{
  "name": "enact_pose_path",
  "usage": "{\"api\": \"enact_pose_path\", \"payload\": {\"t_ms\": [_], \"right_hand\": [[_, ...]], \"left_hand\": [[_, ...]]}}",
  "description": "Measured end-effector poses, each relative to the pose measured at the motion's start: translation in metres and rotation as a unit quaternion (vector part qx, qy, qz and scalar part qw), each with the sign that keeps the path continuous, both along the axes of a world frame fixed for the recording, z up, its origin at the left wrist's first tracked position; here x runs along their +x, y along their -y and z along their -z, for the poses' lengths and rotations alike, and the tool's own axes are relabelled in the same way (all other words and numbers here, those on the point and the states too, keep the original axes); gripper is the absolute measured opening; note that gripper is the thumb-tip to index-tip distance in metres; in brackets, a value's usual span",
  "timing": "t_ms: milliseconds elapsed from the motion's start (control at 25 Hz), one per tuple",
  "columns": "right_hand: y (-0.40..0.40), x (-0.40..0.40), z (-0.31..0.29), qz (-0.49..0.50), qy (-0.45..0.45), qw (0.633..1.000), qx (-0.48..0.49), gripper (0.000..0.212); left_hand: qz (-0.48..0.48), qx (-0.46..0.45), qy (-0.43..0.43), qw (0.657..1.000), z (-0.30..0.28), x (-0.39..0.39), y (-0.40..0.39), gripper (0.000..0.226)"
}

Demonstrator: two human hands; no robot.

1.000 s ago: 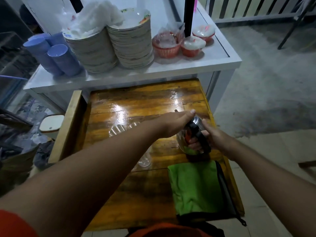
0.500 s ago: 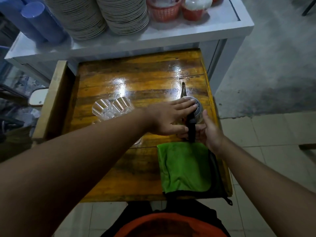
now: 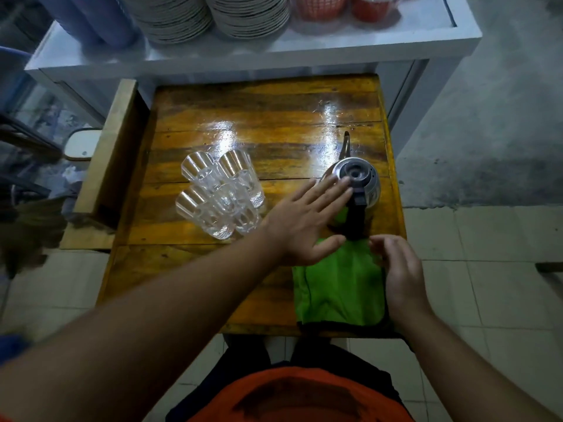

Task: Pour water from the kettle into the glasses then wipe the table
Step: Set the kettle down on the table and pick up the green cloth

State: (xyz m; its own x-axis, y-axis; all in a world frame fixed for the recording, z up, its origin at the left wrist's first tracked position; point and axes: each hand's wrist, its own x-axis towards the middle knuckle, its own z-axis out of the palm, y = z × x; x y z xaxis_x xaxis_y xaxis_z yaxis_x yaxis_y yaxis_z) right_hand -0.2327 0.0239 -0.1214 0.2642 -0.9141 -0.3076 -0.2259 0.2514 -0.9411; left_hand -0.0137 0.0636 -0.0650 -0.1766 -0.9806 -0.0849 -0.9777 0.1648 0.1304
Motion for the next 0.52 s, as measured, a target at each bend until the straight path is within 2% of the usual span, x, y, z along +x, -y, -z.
{"api": "enact_pose_path", "payload": {"t_ms": [80,120,160,240,320,360,440,520], "right_hand": [[-0.02,-0.001,0.005,-0.088,-0.096,0.987,-0.094,0.017],[-0.029,0.001,0.01,-0.147,-0.146,0.968,-0.143,0.02],[-0.036,0.005,0.017,-0.211,-0.199,0.939,-0.185,0.03],[-0.044,0.014,0.032,-0.321,-0.309,0.858,-0.256,0.057],[-0.042,0.023,0.047,-0.388,-0.388,0.78,-0.3,0.083],[-0.041,0.029,0.054,-0.41,-0.413,0.753,-0.306,0.091],[-0.04,0.041,0.065,-0.413,-0.444,0.735,-0.302,0.099],[-0.043,0.058,0.07,-0.371,-0.466,0.748,-0.293,0.096]], "left_hand": [[-0.08,0.001,-0.041,0.996,0.027,-0.005,-0.054,0.078],[-0.115,0.008,-0.047,0.992,0.042,-0.005,-0.081,0.077],[-0.147,0.022,-0.05,0.988,0.058,-0.002,-0.107,0.076],[-0.2,0.057,-0.049,0.977,0.083,0.004,-0.142,0.075],[-0.244,0.078,-0.051,0.965,0.101,0.01,-0.153,0.076],[-0.26,0.088,-0.054,0.96,0.109,0.012,-0.154,0.076],[-0.281,0.101,-0.046,0.953,0.123,0.014,-0.156,0.078],[-0.288,0.097,-0.035,0.952,0.134,0.013,-0.158,0.079]]}}
